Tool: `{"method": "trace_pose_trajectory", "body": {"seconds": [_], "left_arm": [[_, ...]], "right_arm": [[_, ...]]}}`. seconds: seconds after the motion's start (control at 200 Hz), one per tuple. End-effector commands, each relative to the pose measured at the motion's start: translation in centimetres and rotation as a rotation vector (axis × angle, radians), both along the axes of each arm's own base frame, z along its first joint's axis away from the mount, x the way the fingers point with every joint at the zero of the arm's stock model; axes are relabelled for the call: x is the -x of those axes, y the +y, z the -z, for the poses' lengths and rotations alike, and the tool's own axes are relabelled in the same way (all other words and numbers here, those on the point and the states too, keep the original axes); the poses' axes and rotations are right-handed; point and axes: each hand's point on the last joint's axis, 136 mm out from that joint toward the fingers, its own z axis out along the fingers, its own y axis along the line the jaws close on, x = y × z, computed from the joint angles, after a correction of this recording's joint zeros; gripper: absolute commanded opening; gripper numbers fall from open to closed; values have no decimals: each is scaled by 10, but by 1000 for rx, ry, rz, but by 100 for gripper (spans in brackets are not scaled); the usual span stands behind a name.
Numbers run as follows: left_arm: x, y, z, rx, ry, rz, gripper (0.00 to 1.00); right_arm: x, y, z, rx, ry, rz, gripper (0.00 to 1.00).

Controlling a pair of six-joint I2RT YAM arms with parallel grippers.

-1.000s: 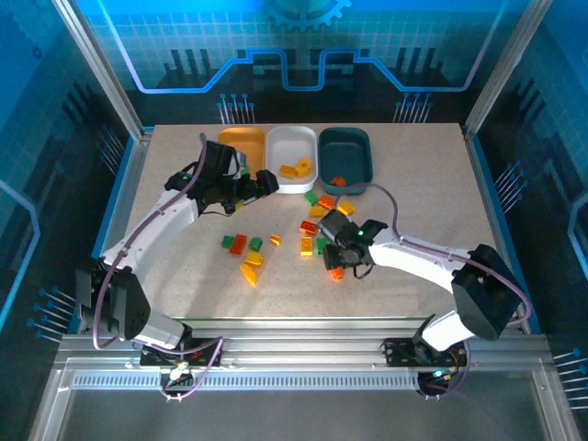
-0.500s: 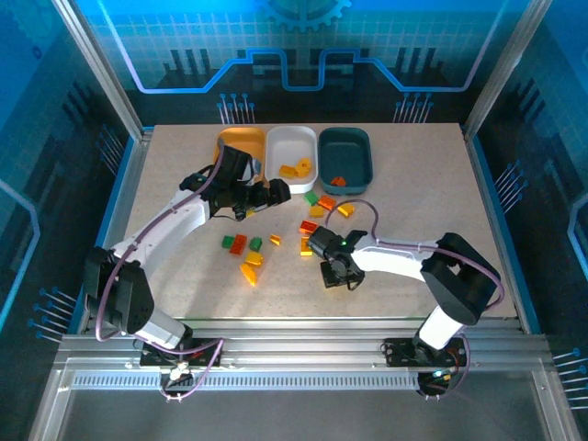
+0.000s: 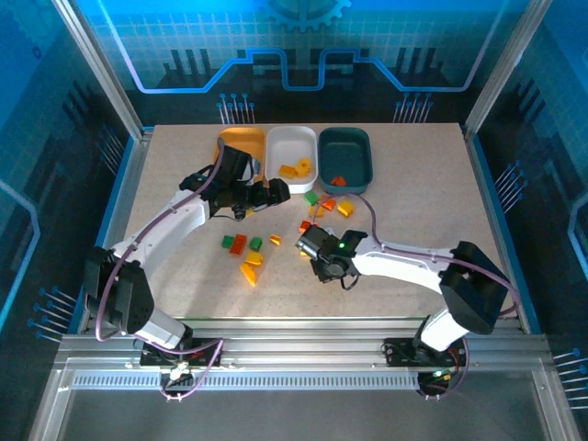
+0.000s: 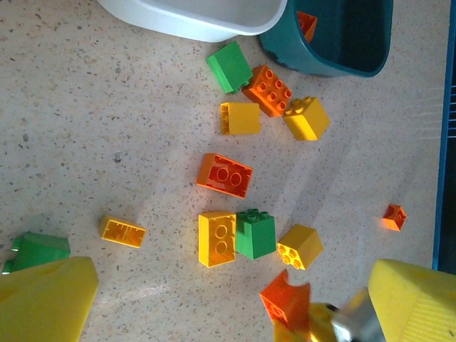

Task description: Sort the legos into containers by color

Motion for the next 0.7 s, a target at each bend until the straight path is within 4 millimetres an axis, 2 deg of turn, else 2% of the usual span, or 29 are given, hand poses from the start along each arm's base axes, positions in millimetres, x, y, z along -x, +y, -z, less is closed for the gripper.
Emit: {"method": "trace_pose_trajectory", "body": {"seconds": [0.0,0.085,0.135,0.305,0.315,0.385,0.415,0.48,0.51,0.56,0.6,0.695], "left_arm": [[2,5,-11,-21,-30,3,99],[1,6,-8,-33,-29,-1,99],[0,8,-4,-48,-24,-5,99],[-3,14,16,-104,19,-18,99],[-3,14,17,-105,22,-18,99],[-6,12,24,-104,40,-14,99],[-7,11,26,-103,48,-14,99],[-8,11,34,-104,77,-13,99],[-8,10,37,-99,90,-11,99],[-8,8,40,-90,104,-7,99],[-8,7,43,-86,111,-6,99],[-7,7,47,-90,122,-3,99]], "right_arm": [[-34,-4,-49,-9,-151,11,29],[-81,-14,-62,-33,-207,49,30],[-110,-25,-62,-52,-197,112,30],[-211,-44,-62,-26,-204,161,33],[-222,-43,-66,-35,-212,166,33],[-262,-48,-60,-63,-179,181,35],[-278,-50,-50,-64,-147,194,35],[-304,-53,-37,-49,-92,213,36],[-314,-55,-25,-39,-63,224,37],[-327,-56,-19,-42,-52,239,42],[-335,-57,-19,-42,-56,252,49],[-340,-62,-29,-59,-66,284,53]]}}
